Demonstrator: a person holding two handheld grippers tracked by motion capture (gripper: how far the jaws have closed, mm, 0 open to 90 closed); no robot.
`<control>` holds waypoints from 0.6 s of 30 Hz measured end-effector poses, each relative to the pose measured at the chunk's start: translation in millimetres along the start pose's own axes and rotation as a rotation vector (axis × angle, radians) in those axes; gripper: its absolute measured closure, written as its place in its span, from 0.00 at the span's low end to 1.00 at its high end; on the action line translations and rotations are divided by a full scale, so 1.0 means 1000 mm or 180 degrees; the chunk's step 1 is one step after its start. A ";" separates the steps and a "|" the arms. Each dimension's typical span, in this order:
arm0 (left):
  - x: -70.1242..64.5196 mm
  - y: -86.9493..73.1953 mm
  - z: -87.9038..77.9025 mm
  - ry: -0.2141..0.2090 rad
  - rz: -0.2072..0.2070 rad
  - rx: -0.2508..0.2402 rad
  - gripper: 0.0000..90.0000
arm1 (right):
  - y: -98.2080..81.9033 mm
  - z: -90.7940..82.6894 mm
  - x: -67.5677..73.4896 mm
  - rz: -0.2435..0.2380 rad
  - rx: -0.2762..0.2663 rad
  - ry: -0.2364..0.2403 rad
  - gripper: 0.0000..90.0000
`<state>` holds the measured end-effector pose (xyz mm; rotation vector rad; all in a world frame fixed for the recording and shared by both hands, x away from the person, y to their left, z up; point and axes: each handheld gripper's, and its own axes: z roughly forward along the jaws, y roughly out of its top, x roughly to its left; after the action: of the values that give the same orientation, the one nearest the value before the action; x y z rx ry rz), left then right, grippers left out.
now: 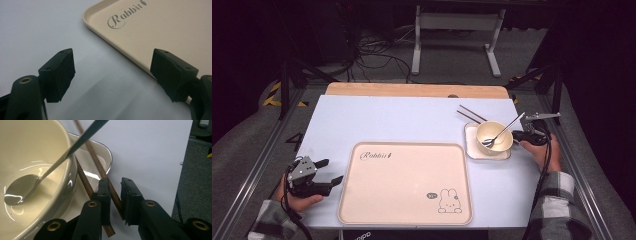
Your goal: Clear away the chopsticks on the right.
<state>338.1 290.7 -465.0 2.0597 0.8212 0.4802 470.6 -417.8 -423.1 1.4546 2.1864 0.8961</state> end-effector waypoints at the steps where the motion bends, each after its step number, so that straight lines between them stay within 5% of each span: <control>1: 0.000 0.000 0.000 0.0001 -0.0003 0.0000 0.23 | 0.000 0.000 0.000 -0.0019 0.0009 -0.0006 0.89; 11: 0.001 0.000 0.000 -0.0009 -0.0020 -0.0018 0.23 | 0.005 0.006 0.002 -0.0220 0.0090 0.0015 0.94; 18: 0.001 0.000 -0.003 0.0001 -0.0024 -0.0077 0.23 | 0.007 -0.001 0.003 -0.0225 -0.0035 -0.0095 0.94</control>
<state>337.0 293.4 -462.9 2.0337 0.8194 0.4843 473.4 -413.7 -417.3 1.3680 2.1933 0.8556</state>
